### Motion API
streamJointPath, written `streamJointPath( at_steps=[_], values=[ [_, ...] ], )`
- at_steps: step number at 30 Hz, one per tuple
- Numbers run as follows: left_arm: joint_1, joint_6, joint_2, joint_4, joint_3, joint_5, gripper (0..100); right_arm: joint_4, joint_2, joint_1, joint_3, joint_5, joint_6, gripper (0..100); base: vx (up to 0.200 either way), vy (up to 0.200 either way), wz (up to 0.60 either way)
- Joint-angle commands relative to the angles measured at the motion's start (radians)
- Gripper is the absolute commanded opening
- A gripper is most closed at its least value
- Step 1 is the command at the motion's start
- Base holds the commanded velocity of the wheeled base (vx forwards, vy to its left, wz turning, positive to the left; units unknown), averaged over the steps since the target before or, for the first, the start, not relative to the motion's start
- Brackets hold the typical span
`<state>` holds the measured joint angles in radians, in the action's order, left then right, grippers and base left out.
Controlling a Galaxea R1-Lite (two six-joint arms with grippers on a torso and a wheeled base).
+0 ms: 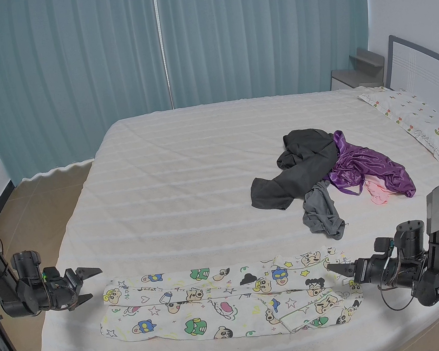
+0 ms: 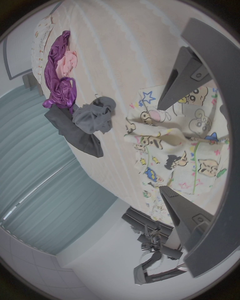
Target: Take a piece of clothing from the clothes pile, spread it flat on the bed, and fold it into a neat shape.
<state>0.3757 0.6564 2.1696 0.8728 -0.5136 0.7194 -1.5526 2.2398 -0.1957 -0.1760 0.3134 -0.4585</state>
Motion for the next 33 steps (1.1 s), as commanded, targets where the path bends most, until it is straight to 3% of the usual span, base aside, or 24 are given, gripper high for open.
streamJointPath(
  at_steps=[1,4,12,33],
  values=[
    [0.022,0.218,-0.151,0.055,0.055,0.088,100,-0.018,-0.055,-0.120,-0.096,-0.070,-0.164,100,0.000,0.000,0.00],
    [0.018,0.229,-0.131,0.140,0.096,0.098,100,-0.018,0.044,-0.172,-0.152,-0.143,-0.215,100,0.000,0.000,0.00],
    [0.012,0.226,-0.086,0.295,0.158,0.103,100,-0.018,0.149,-0.148,-0.198,-0.151,-0.223,100,0.000,0.000,0.00],
    [0.012,0.224,-0.083,0.313,0.173,0.103,100,-0.018,0.135,-0.090,-0.197,-0.175,-0.221,100,0.000,0.000,0.00]
  ],
)
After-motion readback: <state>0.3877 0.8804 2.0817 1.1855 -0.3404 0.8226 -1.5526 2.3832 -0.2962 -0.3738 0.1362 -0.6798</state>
